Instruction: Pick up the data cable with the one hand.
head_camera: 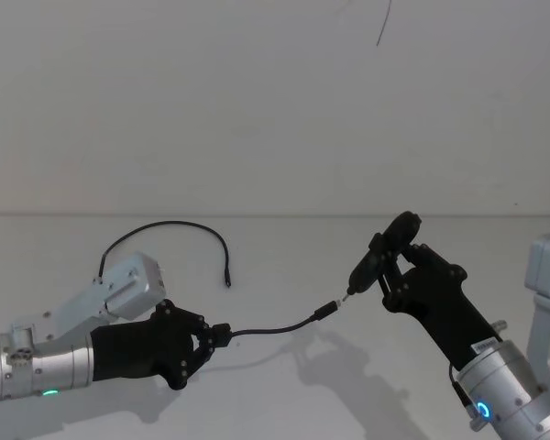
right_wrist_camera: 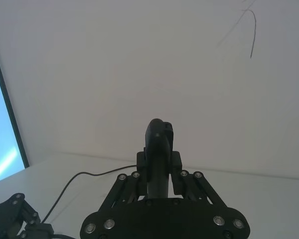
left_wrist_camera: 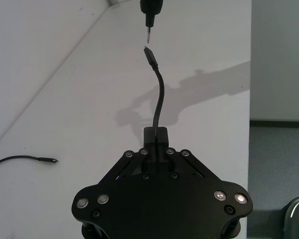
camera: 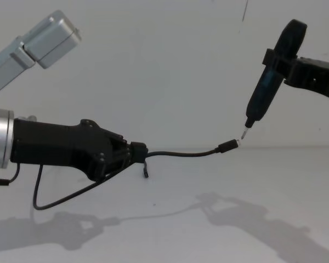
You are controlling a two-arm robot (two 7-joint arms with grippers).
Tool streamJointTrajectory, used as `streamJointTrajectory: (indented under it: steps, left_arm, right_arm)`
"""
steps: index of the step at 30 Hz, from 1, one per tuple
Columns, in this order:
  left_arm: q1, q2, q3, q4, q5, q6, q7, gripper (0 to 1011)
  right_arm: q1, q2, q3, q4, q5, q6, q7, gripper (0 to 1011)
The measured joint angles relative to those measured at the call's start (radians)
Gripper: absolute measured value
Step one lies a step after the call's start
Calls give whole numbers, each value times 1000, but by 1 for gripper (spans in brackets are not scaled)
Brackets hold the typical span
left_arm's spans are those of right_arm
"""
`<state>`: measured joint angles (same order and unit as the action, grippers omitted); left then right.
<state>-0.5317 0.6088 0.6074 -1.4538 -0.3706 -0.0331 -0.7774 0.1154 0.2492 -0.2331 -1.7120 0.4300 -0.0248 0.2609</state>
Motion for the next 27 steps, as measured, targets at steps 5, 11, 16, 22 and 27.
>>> streamJointTrajectory:
  steps: [5,11,16,22,27]
  left_arm:
    - [0,0,0,0,0,-1,0,28]
    - [0,1,0,0,0,-1,0,28]
    - [0,1,0,0,0,-1,0,28]
    - [0,1,0,0,0,-1,0,28]
    - [0,1,0,0,0,-1,0,28]
  right_arm:
    - [6,3,-2,9,8,2,2,263]
    - [9,5,-4,15,14,2,3,263]
    - [10,7,-5,18,17,2,4,263]
    - [12,10,-7,21,22,3,5,263]
    - [15,11,-9,22,24,4,6,263]
